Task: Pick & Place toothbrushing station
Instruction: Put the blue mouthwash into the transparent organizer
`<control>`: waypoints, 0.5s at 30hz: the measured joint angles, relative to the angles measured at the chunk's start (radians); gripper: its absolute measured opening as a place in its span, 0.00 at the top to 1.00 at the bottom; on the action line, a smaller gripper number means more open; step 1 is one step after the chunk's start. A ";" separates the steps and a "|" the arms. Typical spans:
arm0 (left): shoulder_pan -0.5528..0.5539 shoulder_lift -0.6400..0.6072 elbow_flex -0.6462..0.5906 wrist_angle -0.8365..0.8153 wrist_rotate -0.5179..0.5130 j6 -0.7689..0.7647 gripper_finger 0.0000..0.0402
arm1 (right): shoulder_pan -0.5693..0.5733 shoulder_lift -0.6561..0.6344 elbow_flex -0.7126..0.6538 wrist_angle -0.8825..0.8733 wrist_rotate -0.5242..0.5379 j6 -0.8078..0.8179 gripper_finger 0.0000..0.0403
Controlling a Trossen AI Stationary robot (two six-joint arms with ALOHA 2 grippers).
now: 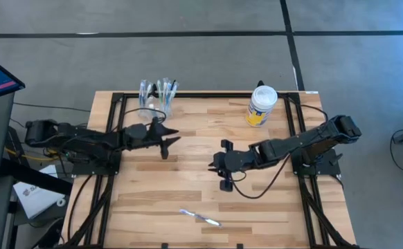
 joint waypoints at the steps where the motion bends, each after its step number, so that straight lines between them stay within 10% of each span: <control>1: -0.016 0.000 0.000 0.000 0.000 0.000 0.66 | 0.006 0.000 0.000 0.000 0.000 0.000 0.85; 15: -0.169 0.000 0.000 0.000 0.000 0.000 0.66 | 0.052 0.000 0.000 -0.280 0.003 0.126 0.85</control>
